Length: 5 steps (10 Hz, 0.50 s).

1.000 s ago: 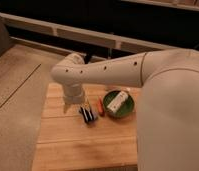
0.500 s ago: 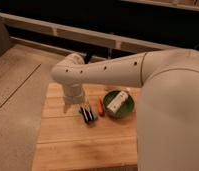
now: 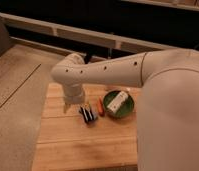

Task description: Place the eraser in the ceramic cup

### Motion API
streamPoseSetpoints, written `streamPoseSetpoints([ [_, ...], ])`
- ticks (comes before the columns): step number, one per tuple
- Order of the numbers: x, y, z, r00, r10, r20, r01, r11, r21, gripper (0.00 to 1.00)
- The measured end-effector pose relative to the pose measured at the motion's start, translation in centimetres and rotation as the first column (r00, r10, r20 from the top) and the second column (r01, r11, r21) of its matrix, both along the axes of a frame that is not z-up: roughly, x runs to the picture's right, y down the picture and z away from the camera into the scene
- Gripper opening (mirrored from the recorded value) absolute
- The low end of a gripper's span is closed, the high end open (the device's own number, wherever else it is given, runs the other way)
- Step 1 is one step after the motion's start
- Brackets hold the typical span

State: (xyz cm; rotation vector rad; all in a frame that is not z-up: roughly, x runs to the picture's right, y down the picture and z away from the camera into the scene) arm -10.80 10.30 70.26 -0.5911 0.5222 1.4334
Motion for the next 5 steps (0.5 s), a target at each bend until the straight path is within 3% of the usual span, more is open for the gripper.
streamPoseSetpoints([
  [4, 0.01, -0.02, 0.03, 1.000, -0.003, 0.000, 0.003, 1.0000, 0.003, 0.65],
  [5, 0.26, -0.41, 0.09, 1.000, -0.016, -0.003, 0.016, 0.9996, 0.021, 0.65],
])
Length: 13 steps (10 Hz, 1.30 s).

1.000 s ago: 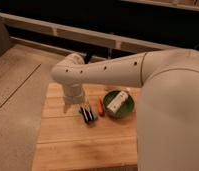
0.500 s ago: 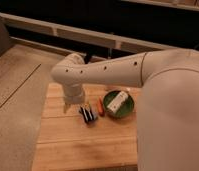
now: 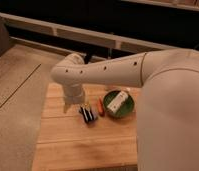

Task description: Place the eraser in the ceramic cup

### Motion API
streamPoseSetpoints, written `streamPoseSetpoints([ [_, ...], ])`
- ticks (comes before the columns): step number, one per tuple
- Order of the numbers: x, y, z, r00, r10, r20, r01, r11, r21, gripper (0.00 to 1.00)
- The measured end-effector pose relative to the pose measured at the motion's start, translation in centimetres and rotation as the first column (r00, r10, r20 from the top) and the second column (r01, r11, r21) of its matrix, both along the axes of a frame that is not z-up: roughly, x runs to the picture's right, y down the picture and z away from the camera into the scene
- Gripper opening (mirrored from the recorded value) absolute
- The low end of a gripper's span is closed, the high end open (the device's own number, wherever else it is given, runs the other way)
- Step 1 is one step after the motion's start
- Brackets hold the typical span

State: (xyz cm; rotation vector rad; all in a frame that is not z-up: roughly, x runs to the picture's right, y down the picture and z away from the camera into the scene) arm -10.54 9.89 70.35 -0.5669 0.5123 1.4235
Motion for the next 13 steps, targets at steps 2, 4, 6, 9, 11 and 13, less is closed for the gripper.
streamPoseSetpoints([
  [2, 1.0, -2.3, 0.1, 0.999, -0.049, -0.005, 0.050, 0.9947, 0.090, 0.65],
  [4, 1.6, -8.2, -1.2, 0.982, -0.187, 0.029, 0.170, 0.9388, 0.300, 0.65],
  [6, 0.7, -12.7, -3.2, 0.947, -0.312, 0.072, 0.246, 0.8534, 0.460, 0.65],
  [9, 0.4, -14.0, -4.0, 0.934, -0.348, 0.082, 0.262, 0.8218, 0.506, 0.65],
  [11, 0.6, -13.8, -3.8, 0.936, -0.342, 0.085, 0.256, 0.8265, 0.501, 0.65],
  [13, 3.2, -13.3, -2.3, 0.957, -0.271, 0.100, 0.192, 0.8560, 0.480, 0.65],
])
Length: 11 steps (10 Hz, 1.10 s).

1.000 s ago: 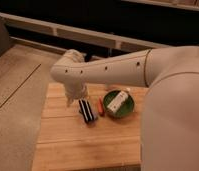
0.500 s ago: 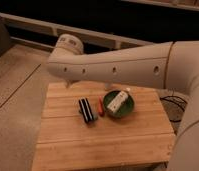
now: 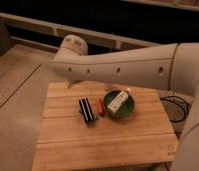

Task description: Place the eraser in the ceramic cup

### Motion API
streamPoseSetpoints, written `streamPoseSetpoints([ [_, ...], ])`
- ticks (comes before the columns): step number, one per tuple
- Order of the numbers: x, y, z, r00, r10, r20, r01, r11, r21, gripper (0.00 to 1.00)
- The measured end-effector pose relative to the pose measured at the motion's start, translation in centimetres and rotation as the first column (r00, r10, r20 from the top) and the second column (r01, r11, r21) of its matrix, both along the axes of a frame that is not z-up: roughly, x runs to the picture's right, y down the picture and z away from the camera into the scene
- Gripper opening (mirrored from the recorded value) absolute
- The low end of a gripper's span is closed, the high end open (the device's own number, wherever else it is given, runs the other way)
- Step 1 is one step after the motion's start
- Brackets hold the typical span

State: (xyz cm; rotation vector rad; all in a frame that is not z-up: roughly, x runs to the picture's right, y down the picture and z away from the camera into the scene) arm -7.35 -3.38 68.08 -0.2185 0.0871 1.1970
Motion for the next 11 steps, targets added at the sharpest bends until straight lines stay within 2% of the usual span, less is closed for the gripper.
streamPoseSetpoints([
  [2, 2.3, 0.9, 2.2, 0.998, 0.055, 0.013, -0.055, 0.9977, -0.040, 0.65],
  [4, 1.7, 2.5, 4.9, 0.995, 0.072, 0.063, -0.065, 0.9925, -0.103, 0.65],
  [6, 0.9, 3.4, 7.3, 0.991, 0.066, 0.112, -0.048, 0.9865, -0.157, 0.65],
  [9, -0.7, 3.8, 10.4, 0.981, 0.063, 0.181, -0.025, 0.9777, -0.208, 0.65],
  [11, -0.9, 5.5, 12.0, 0.985, 0.049, 0.166, -0.002, 0.9622, -0.273, 0.65],
])
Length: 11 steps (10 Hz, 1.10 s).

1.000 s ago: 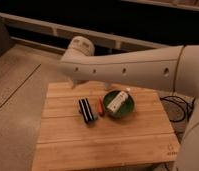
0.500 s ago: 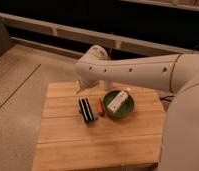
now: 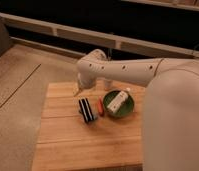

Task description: Place the eraser in the ceramic cup

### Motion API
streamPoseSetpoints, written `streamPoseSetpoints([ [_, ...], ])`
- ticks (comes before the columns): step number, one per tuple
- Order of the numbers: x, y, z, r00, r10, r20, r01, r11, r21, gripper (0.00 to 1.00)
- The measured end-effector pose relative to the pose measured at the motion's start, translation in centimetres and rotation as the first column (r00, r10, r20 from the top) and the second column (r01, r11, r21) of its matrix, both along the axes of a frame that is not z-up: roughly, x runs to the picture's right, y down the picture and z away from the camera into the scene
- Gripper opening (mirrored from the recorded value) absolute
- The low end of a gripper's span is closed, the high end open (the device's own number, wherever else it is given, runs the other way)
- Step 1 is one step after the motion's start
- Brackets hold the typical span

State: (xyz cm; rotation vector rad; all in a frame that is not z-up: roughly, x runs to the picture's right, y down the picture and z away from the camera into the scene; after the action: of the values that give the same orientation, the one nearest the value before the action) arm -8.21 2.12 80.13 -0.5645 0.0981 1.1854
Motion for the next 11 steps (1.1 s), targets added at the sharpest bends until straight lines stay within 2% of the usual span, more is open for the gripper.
streamPoseSetpoints([
  [6, 0.1, 0.1, 0.1, 1.000, -0.001, -0.005, 0.001, 1.0000, -0.008, 0.65],
  [8, 0.2, 1.0, 1.0, 1.000, -0.010, -0.005, 0.009, 0.9991, -0.040, 0.65],
  [11, 0.2, 2.8, 3.4, 1.000, -0.022, -0.008, 0.021, 0.9937, -0.110, 0.65],
])
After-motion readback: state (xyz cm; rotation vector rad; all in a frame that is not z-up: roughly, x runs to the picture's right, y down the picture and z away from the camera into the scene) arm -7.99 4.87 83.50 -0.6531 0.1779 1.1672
